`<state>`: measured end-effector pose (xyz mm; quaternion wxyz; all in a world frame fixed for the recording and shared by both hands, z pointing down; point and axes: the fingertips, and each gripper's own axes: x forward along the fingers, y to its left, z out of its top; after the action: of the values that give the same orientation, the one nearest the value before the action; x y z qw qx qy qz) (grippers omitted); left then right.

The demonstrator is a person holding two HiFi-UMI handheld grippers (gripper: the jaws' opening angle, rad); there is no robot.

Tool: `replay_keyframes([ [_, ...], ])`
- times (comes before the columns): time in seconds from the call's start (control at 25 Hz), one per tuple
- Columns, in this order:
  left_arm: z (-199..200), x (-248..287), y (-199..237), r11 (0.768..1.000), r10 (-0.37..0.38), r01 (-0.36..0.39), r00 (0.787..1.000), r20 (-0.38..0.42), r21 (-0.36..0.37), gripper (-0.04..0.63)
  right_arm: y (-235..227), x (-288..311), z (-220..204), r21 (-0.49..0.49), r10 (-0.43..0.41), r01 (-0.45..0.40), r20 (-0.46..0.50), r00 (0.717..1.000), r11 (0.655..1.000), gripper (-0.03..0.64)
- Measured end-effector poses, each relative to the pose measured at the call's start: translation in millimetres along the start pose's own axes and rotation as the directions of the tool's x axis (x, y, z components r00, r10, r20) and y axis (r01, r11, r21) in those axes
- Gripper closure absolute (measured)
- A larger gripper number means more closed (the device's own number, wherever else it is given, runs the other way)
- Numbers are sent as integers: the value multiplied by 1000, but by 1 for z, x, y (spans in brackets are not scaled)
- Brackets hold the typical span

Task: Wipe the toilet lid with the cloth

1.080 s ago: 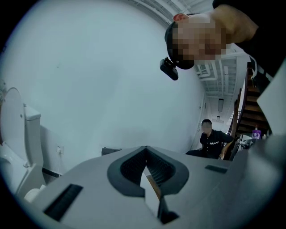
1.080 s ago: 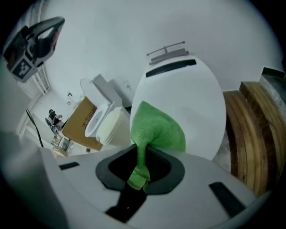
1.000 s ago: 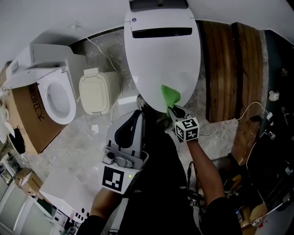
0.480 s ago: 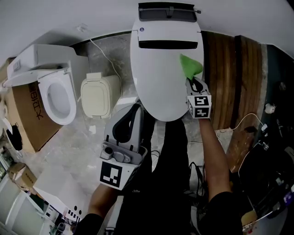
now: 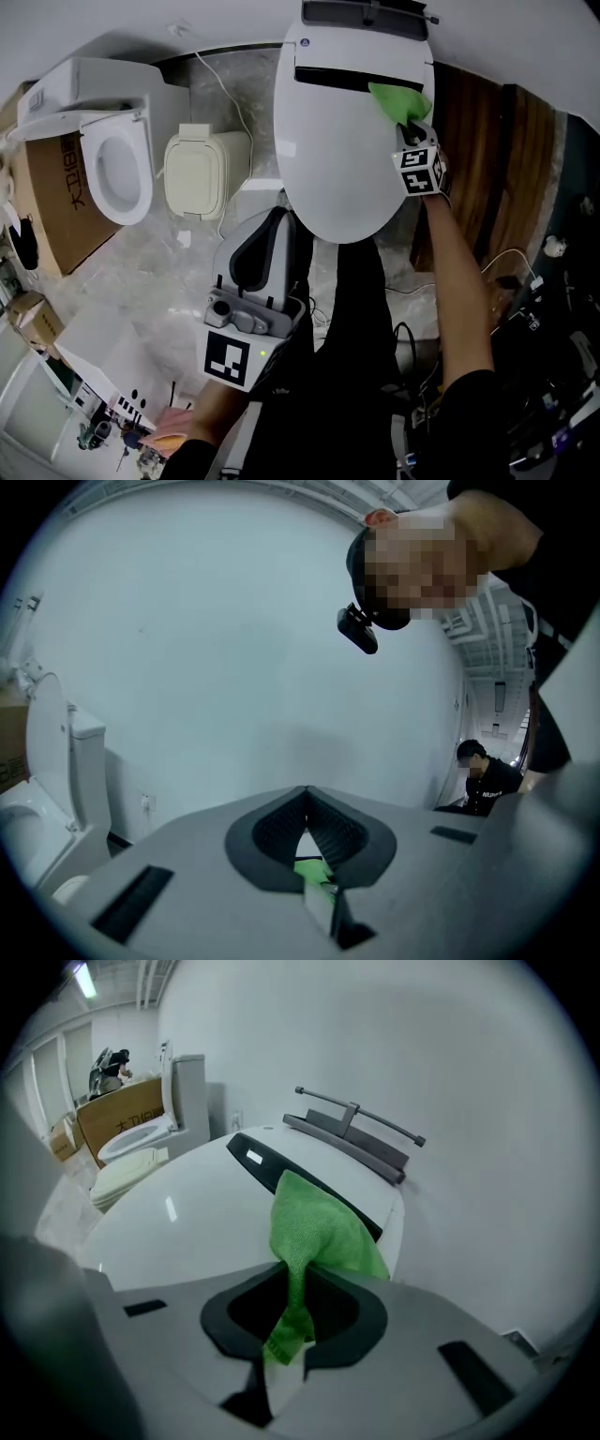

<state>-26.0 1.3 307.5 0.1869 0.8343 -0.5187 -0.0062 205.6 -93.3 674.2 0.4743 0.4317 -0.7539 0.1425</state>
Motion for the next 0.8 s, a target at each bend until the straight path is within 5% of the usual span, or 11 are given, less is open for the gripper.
replay_keyframes([
  [0.28,-6,2,-3,999,45,-45,999,5,-6,594,0,22,-4,-143,52,-59,-50,997,988,551],
  [0.8,-3,-2,10,998,56,-56,998,11,-15,592,35,16,-11,-226,135,-160,-121,983,961,552],
])
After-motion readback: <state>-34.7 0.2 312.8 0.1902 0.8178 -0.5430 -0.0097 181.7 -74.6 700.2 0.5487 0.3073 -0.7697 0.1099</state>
